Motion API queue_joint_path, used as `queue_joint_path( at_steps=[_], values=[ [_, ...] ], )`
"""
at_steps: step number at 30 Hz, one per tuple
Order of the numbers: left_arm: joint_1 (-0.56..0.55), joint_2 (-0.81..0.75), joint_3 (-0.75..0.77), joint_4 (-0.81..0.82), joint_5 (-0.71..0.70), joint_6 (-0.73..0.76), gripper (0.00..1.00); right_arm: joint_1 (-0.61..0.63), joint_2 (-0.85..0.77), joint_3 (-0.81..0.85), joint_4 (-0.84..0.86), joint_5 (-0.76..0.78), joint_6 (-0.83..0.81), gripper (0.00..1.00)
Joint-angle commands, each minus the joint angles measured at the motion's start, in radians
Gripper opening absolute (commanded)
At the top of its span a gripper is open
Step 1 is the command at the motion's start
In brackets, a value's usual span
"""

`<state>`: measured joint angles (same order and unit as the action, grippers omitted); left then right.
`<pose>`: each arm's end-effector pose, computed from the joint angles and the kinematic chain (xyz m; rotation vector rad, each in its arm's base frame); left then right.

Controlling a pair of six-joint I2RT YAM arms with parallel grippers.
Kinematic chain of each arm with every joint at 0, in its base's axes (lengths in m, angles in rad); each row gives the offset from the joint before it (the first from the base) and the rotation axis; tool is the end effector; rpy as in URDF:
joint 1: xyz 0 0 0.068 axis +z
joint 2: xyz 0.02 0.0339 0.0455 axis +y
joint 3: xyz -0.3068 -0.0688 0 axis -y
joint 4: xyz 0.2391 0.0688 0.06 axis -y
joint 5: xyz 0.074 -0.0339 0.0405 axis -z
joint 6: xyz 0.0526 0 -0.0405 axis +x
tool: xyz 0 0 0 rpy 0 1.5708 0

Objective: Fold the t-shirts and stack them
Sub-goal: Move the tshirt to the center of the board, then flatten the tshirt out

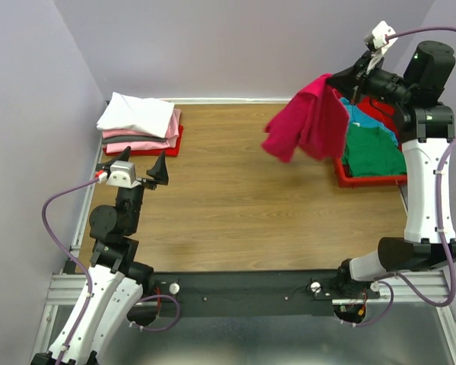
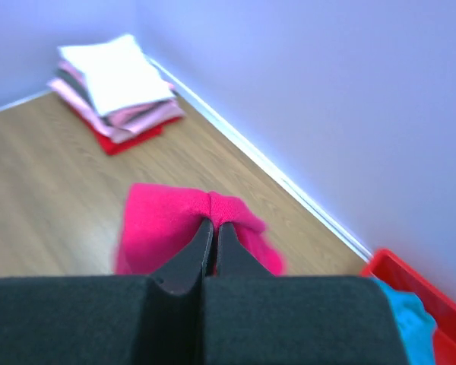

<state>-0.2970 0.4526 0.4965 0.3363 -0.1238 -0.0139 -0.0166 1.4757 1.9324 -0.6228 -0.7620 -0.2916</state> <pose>0.0951 -0.0223 0.3649 0.0601 1.1945 -0.1993 0.2901 0.0315 0.5597 -0.7655 1.5282 0.4305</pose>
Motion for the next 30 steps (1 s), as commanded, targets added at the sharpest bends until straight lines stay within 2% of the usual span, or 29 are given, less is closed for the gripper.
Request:
queue_joint_path(
  at_steps=[1, 7, 9, 11, 12, 13, 16, 17, 18, 19, 20, 25, 30],
  values=[
    [-0.008, -0.006, -0.009, 0.021, 0.009, 0.009, 0.97, 0.007, -0.017, 0.028, -0.034, -0.246, 0.057, 0.0],
    [-0.008, -0.009, -0.009, 0.024, 0.035, 0.038, 0.96, 0.112, -0.069, -0.116, -0.018, -0.278, 0.068, 0.01],
    [-0.008, -0.012, -0.01, 0.024, 0.036, 0.043, 0.96, 0.168, -0.097, -0.245, -0.021, -0.264, 0.034, 0.03],
    [-0.008, -0.014, -0.012, 0.024, 0.039, 0.046, 0.96, 0.207, -0.121, -0.4, -0.02, -0.228, -0.024, 0.1],
    [-0.008, -0.012, -0.013, 0.024, 0.042, 0.046, 0.96, 0.237, -0.136, -0.459, -0.02, -0.191, -0.047, 0.17],
    [-0.008, -0.012, -0.013, 0.024, 0.049, 0.046, 0.96, 0.247, -0.14, -0.504, -0.02, -0.16, -0.07, 0.38],
    [-0.008, -0.008, -0.013, 0.026, 0.081, 0.04, 0.96, 0.254, -0.141, -0.634, 0.017, 0.043, -0.089, 0.7],
    [-0.008, -0.008, -0.01, 0.023, 0.116, 0.031, 0.96, 0.253, -0.143, -0.657, 0.052, 0.109, -0.063, 0.85],
    [-0.008, 0.001, -0.007, 0.024, 0.157, 0.02, 0.96, 0.248, -0.15, -0.696, 0.067, 0.2, -0.055, 0.87],
    [-0.008, 0.009, -0.004, 0.024, 0.22, 0.012, 0.96, 0.239, -0.156, -0.722, 0.078, 0.216, -0.055, 0.9],
    [-0.008, 0.039, 0.014, 0.018, 0.261, -0.057, 0.96, 0.228, -0.161, -0.746, 0.093, 0.21, -0.054, 0.91],
    [-0.008, 0.193, 0.125, -0.144, 0.473, -0.308, 0.96, 0.195, -0.221, -0.958, 0.094, 0.028, -0.148, 0.92],
    [-0.016, 0.274, 0.091, -0.293, 0.55, -0.495, 0.93, 0.175, -0.299, -1.105, 0.098, -0.118, -0.274, 0.93]
  ],
)
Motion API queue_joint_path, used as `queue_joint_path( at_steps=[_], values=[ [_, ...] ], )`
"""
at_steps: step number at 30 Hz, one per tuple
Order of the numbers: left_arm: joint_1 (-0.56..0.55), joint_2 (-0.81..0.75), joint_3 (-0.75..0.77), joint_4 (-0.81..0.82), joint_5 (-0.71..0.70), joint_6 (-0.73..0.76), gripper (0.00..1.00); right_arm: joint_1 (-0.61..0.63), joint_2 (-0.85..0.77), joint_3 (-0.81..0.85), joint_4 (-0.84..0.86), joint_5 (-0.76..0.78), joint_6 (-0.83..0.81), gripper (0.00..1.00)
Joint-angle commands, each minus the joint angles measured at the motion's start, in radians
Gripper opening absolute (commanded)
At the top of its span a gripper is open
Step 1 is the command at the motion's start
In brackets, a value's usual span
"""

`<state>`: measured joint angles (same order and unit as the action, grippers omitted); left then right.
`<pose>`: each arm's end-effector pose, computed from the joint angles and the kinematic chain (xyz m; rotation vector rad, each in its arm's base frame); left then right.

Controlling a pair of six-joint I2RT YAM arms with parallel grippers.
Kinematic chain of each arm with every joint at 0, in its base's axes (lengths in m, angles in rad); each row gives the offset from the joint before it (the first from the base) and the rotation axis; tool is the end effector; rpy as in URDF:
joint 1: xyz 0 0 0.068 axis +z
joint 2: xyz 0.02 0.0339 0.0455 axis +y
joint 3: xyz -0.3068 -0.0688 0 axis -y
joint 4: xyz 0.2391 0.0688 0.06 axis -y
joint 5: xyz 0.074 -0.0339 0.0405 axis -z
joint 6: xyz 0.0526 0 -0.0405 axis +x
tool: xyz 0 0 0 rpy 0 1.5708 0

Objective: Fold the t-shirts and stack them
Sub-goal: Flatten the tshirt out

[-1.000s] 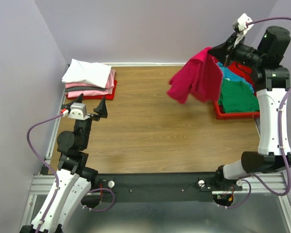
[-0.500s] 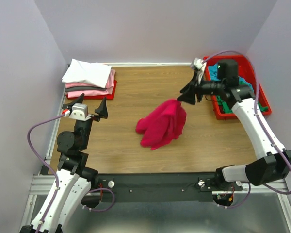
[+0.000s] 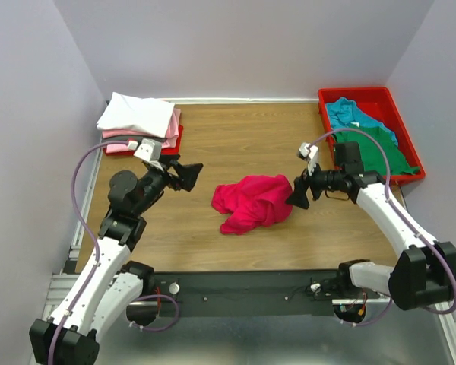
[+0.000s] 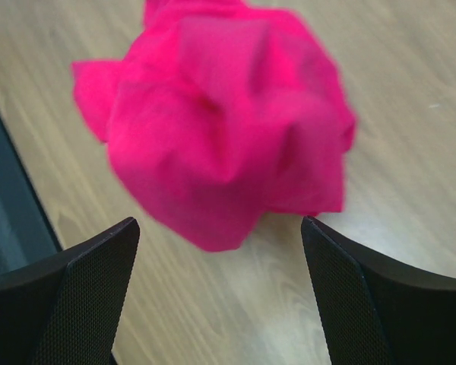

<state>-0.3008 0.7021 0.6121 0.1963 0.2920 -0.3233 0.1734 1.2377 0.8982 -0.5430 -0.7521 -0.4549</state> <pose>0.1416 -0.0598 0.3631 0.2270 1.4932 -0.7176 0.2268 0.0762 0.2936 -1.0017 2.0488 0.7692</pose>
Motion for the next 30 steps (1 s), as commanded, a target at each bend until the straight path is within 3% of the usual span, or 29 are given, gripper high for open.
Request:
queue_joint_path(
  at_steps=[1, 8, 14, 30],
  values=[
    [-0.015, 0.034, -0.035, -0.172, 0.124, -0.218, 0.93, -0.021, -0.069, -0.09, 0.018, -0.144, -0.12, 0.93],
    [-0.102, 0.154, -0.101, -0.232, -0.055, -0.286, 0.87, -0.078, -0.073, -0.087, 0.021, -0.119, -0.102, 0.93],
    [-0.208, 0.4, -0.069, -0.221, -0.171, -0.318, 0.84, -0.091, -0.066, -0.087, 0.021, -0.116, -0.09, 0.93],
    [-0.31, 0.714, 0.035, -0.202, -0.284, -0.289, 0.75, -0.092, -0.064, -0.104, 0.018, -0.119, -0.096, 0.93]
  ],
)
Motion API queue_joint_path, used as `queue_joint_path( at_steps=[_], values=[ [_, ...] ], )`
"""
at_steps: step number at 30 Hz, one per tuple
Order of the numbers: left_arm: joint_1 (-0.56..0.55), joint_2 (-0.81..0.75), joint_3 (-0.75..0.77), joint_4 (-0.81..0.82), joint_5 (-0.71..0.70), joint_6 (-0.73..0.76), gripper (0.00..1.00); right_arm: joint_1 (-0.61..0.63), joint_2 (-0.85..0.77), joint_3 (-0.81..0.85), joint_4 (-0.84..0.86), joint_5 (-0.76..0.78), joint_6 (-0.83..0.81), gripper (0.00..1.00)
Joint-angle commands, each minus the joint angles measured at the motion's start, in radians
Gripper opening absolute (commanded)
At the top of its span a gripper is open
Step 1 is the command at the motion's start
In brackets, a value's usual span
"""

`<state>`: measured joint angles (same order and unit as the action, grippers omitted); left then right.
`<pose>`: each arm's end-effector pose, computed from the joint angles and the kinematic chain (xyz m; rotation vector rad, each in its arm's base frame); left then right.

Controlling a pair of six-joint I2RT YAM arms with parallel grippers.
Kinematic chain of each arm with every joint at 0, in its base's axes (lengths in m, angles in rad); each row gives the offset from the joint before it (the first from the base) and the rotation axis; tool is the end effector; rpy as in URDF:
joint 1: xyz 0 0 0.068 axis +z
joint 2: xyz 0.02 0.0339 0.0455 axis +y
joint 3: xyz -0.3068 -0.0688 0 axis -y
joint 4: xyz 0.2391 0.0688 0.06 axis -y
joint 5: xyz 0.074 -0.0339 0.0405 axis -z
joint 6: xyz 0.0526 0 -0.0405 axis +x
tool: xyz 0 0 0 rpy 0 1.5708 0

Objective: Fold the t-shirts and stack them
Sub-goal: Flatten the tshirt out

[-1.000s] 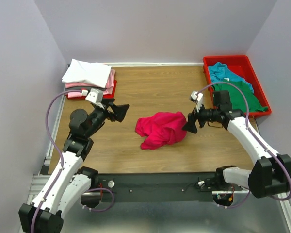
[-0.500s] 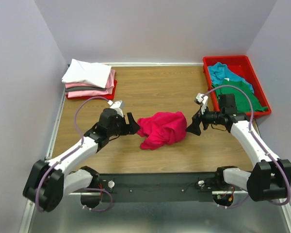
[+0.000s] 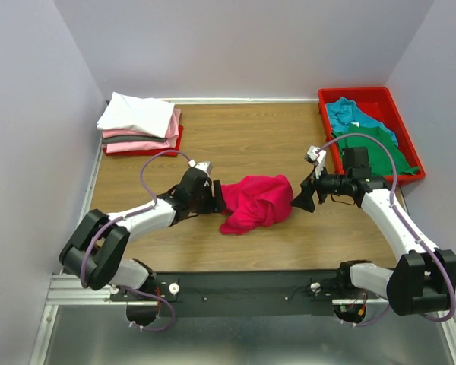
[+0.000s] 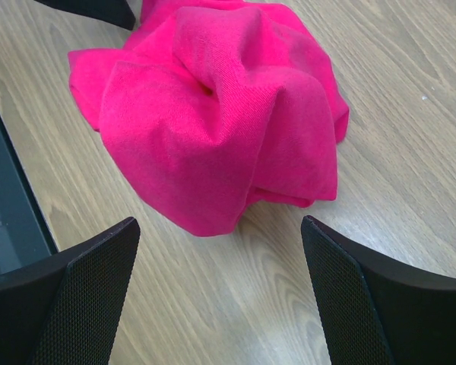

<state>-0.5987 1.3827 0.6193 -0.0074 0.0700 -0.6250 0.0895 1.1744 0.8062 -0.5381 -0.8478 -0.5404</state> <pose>0.2190 -0.1538 0.2048 0.0040 2.4436 -0.6634 0.2089 0.0583 0.2808 -1.0089 1.9890 0.7993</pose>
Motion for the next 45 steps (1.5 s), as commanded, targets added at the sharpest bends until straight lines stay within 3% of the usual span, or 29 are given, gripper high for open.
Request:
queue_joint_path(
  at_steps=[1, 7, 10, 21, 22, 25, 26, 29, 34, 37, 41, 45],
  values=[
    [-0.013, 0.039, 0.03, 0.003, -0.094, 0.011, 0.75, -0.008, -0.001, -0.012, 0.013, -0.025, -0.01, 0.93],
    [-0.023, 0.111, 0.056, 0.003, -0.101, 0.024, 0.63, -0.008, -0.001, -0.013, 0.013, -0.03, -0.01, 0.93],
    [-0.027, 0.137, 0.069, 0.001, -0.096, 0.028, 0.53, -0.007, -0.001, -0.013, 0.013, -0.033, -0.012, 0.93],
    [-0.03, 0.13, 0.092, 0.029, -0.085, 0.039, 0.04, 0.001, 0.117, 0.025, 0.015, -0.082, 0.01, 0.89],
    [-0.03, 0.121, 0.092, 0.027, -0.088, 0.039, 0.02, 0.007, 0.16, 0.037, 0.015, -0.088, 0.017, 0.87],
    [-0.032, 0.079, 0.097, 0.023, -0.105, 0.042, 0.0, 0.044, 0.233, 0.097, -0.005, -0.068, 0.046, 0.58],
    [-0.03, 0.056, 0.1, 0.014, -0.116, 0.041, 0.0, 0.047, 0.243, 0.111, -0.025, -0.069, 0.049, 0.35],
    [-0.03, 0.003, 0.106, -0.015, -0.151, 0.042, 0.0, 0.049, 0.225, 0.149, -0.051, -0.042, 0.04, 0.01],
    [-0.03, -0.097, 0.137, -0.075, -0.223, 0.054, 0.0, 0.049, 0.14, 0.209, -0.079, 0.078, 0.017, 0.0],
    [-0.003, -0.143, 0.203, -0.134, -0.292, 0.105, 0.0, 0.049, 0.142, 0.315, -0.091, 0.238, 0.008, 0.0],
    [0.08, -0.151, 0.353, -0.184, -0.332, 0.2, 0.0, 0.05, 0.234, 0.538, -0.097, 0.36, 0.007, 0.0],
    [0.164, -0.1, 0.65, -0.253, -0.335, 0.294, 0.0, 0.049, 0.338, 0.818, -0.108, 0.421, 0.031, 0.0]
  ],
)
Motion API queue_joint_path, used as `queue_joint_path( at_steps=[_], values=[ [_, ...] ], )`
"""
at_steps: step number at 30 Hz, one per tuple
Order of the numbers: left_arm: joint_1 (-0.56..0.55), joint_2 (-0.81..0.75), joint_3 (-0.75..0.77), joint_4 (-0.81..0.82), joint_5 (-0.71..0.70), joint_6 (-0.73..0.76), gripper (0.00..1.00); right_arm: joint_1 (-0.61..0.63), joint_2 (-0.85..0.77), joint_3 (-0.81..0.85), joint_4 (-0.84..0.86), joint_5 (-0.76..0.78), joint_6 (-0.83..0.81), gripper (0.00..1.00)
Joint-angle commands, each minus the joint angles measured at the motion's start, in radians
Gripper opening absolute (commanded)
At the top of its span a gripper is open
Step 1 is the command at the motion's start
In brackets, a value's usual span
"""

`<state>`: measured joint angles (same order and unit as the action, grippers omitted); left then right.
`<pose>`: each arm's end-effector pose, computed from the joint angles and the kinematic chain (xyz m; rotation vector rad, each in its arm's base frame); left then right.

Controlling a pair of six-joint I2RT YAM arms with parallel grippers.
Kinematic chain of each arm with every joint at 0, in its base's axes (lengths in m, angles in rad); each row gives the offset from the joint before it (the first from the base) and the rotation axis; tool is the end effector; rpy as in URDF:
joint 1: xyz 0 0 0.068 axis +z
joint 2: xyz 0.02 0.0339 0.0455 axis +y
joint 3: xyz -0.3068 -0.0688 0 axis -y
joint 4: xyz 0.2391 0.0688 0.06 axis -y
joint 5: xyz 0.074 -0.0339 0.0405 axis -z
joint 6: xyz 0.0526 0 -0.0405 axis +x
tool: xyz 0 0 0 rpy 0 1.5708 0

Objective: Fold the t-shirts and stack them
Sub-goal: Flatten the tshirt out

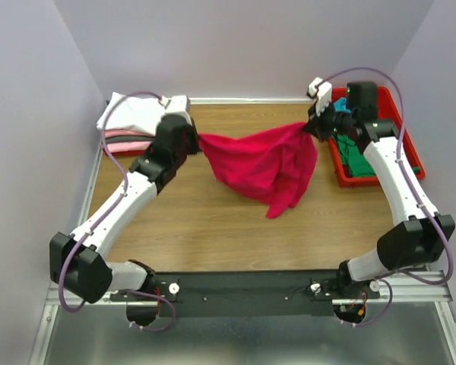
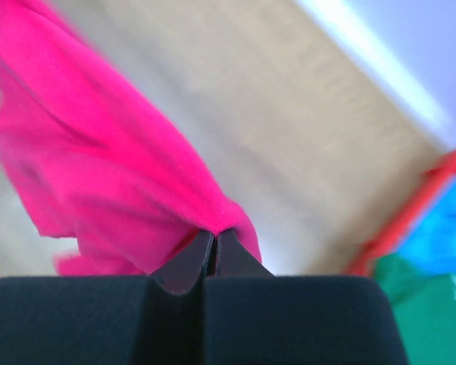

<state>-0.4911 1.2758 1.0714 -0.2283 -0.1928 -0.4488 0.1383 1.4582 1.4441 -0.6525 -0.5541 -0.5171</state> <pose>0.2615 -0.1284 0.3646 -0.0820 2.0169 -0.4099 0.3119 0.0714 0.4016 -0.9644 1.9226 0.4002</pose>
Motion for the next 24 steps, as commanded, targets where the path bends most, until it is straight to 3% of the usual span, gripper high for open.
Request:
queue_joint_path(
  at_steps=[1, 5, 7, 10, 14, 18, 19, 20, 21, 22, 23, 24],
  values=[
    [0.066, 0.013, 0.249, -0.042, -0.076, 0.136, 0.0, 0.001, 0.069, 0.24, 0.004, 0.131, 0.012, 0.0],
    [0.097, 0.013, 0.445, -0.043, -0.095, 0.206, 0.0, 0.0, 0.084, 0.444, 0.004, 0.118, 0.035, 0.0],
    [0.1, -0.021, 0.487, -0.016, -0.091, 0.245, 0.0, 0.001, 0.062, 0.453, 0.002, 0.103, 0.037, 0.0],
    [0.1, -0.101, 0.431, 0.024, -0.056, 0.256, 0.0, 0.0, -0.037, 0.353, -0.001, 0.065, -0.004, 0.0],
    [0.1, -0.228, 0.225, -0.038, 0.067, 0.144, 0.0, 0.0, -0.234, 0.045, -0.082, -0.006, -0.177, 0.0],
    [0.098, -0.428, -0.183, -0.117, 0.458, -0.039, 0.0, 0.0, -0.406, -0.293, -0.353, -0.032, -0.404, 0.02],
    [0.091, -0.459, -0.252, -0.13, 0.517, -0.082, 0.0, 0.0, -0.456, -0.403, -0.396, -0.005, -0.435, 0.11],
    [0.068, -0.49, -0.321, -0.141, 0.636, -0.124, 0.0, 0.0, -0.478, -0.447, -0.439, 0.022, -0.452, 0.54],
    [0.05, -0.553, -0.434, -0.157, 0.688, -0.19, 0.0, 0.0, -0.493, -0.479, -0.447, 0.052, -0.454, 0.79],
    [0.034, -0.585, -0.473, -0.17, 0.717, -0.221, 0.14, 0.0, -0.522, -0.522, -0.45, 0.109, -0.451, 0.89],
    [0.002, -0.66, -0.5, -0.215, 0.71, -0.26, 0.43, 0.0, -0.53, -0.525, -0.446, 0.124, -0.437, 0.96],
    [0.0, -0.696, -0.49, -0.25, 0.681, -0.263, 0.55, 0.0, -0.535, -0.519, -0.437, 0.132, -0.42, 0.97]
  ],
)
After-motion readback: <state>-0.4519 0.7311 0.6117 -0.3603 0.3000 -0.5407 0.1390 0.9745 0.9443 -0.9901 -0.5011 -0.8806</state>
